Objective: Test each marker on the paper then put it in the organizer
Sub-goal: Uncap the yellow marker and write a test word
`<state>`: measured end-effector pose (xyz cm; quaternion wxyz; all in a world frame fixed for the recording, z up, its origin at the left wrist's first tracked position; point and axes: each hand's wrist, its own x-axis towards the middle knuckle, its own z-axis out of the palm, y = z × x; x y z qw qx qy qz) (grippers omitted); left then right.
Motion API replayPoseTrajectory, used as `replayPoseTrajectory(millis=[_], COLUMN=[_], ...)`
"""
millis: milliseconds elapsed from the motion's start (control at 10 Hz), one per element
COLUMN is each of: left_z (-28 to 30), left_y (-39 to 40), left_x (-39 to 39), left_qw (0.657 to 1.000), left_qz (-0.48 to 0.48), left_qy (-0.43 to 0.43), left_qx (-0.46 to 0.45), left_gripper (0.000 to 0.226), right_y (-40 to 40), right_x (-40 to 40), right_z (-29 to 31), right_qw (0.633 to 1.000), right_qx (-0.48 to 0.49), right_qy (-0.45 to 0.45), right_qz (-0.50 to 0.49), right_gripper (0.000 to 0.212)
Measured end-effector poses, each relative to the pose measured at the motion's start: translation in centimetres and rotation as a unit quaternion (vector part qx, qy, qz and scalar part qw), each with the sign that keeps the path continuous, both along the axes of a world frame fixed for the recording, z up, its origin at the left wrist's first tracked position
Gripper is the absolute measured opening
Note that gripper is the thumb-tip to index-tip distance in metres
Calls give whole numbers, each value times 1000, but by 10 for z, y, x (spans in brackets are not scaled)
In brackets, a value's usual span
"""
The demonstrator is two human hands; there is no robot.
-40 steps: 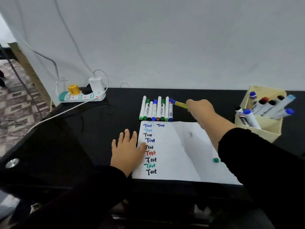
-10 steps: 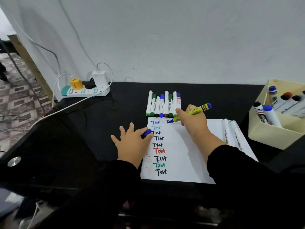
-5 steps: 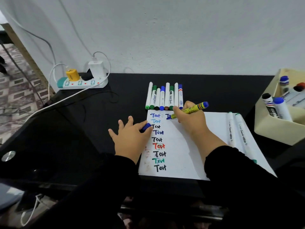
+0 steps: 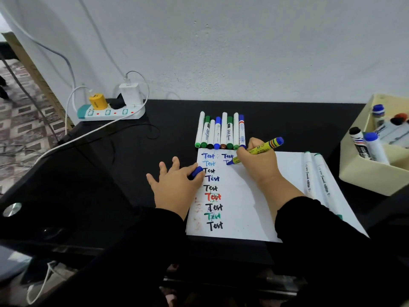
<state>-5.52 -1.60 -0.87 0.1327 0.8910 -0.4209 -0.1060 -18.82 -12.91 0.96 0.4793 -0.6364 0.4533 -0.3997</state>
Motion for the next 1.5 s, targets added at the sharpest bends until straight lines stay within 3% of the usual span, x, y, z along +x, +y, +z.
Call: replayPoseTrajectory(millis=[1200,1400,1500], left_z=[1,1,1], left_y=[-1,-1,0], left_x=[2,1,1], left_qw=[1000,1000,1000], left_qz=[-4,-4,-4], left_qy=[-8,-6,-3], left_qx=[14,17,11], left_gripper=[49,48,48], right_y=[-5,-3,-2], right_x=[-2,-3,-4], right_z=[-1,0,2], right_qw=[996,998,995], right_qx=[-1,4,7], right_qy=[-19,0,-30], right_qz=[-82,-57,-96], right_gripper=[38,38,38])
